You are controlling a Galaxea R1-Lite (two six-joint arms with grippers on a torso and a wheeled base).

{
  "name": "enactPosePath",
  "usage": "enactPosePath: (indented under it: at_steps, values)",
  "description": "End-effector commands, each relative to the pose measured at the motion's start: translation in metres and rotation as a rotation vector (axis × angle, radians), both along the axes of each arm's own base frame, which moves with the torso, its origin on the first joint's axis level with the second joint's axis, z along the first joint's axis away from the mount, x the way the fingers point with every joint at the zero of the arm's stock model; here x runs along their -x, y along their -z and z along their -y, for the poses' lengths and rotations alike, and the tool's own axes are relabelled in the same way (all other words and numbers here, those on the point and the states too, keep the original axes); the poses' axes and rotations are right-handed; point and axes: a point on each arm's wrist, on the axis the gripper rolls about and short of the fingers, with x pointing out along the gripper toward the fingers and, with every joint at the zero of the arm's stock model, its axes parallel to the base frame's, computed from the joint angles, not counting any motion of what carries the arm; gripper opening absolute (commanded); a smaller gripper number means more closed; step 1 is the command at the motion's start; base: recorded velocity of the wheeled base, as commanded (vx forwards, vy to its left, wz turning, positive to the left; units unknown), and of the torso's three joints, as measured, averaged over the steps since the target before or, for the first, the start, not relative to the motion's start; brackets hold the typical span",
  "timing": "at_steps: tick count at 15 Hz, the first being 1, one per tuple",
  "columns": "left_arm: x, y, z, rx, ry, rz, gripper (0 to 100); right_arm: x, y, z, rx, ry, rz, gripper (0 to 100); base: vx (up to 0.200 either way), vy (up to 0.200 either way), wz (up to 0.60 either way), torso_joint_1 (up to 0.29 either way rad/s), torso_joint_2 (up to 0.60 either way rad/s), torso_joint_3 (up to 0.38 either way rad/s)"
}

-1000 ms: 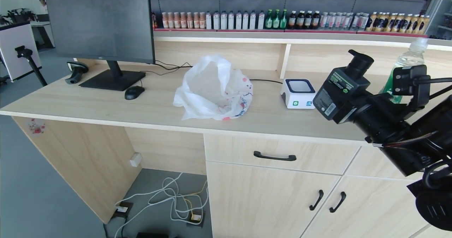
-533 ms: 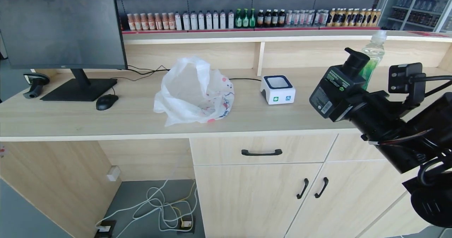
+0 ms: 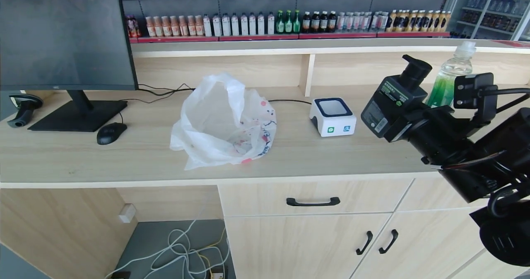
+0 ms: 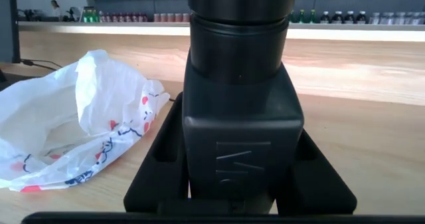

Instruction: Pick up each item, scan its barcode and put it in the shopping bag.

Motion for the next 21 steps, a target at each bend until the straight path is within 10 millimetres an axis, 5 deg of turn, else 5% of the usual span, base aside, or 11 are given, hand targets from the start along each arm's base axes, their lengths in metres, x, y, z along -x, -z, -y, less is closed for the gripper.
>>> enactPosePath:
  at_steps: [1,5,14,21]
  values:
    - [0.0000,0.0000,0.0000,-0.001,0.000,0.001,100,-0.0022,0.0005,-0.0036,0.000,-0.009,0.001,0,0.000,0.000,0.00,0.000,0.00,0.000]
    - [0.0000,0.0000,0.0000,-0.001,-0.002,0.001,100,-0.0027,0.0010,-0.0042,0.001,-0.011,-0.001,0,0.000,0.000,0.00,0.000,0.00,0.000]
    - [0.0000,0.0000,0.0000,0.002,-0.002,0.001,100,-0.0040,0.0025,-0.0047,0.002,-0.011,-0.005,0,0.000,0.200,0.00,0.002,0.00,0.001]
    - [0.0000,0.0000,0.0000,0.002,0.000,0.001,100,-0.0034,0.0022,-0.0083,0.002,-0.023,-0.004,0,0.000,0.000,0.00,0.000,0.00,0.000]
